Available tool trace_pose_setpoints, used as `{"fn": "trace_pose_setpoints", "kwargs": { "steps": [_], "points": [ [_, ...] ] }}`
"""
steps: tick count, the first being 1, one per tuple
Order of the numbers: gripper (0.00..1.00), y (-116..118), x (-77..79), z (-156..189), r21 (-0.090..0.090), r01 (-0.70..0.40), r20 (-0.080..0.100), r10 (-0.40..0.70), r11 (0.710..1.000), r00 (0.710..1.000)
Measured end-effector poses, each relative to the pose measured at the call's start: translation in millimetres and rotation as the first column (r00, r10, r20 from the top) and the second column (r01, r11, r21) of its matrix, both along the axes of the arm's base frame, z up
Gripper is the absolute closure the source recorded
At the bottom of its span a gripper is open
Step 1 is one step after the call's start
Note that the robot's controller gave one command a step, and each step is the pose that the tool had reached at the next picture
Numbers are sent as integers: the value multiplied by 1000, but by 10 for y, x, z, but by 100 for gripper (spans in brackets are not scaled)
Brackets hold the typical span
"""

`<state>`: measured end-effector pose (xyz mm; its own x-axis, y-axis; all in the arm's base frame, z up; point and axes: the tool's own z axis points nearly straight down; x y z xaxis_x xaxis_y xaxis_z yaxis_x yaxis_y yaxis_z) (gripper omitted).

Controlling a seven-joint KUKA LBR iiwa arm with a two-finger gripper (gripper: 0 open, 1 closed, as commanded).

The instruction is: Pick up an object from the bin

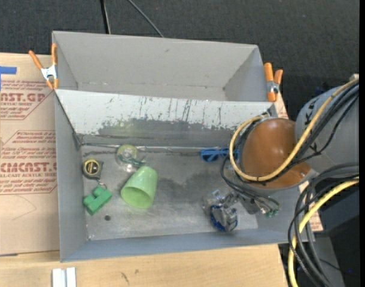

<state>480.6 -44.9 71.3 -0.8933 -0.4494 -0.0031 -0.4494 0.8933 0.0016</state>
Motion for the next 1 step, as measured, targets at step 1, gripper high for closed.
{"fn": "trace_pose_setpoints", "kwargs": {
  "steps": [1],
  "points": [
    [100, 10, 6, 256, -3, -1, 0, 1, 1000, 1000]
  ]
}}
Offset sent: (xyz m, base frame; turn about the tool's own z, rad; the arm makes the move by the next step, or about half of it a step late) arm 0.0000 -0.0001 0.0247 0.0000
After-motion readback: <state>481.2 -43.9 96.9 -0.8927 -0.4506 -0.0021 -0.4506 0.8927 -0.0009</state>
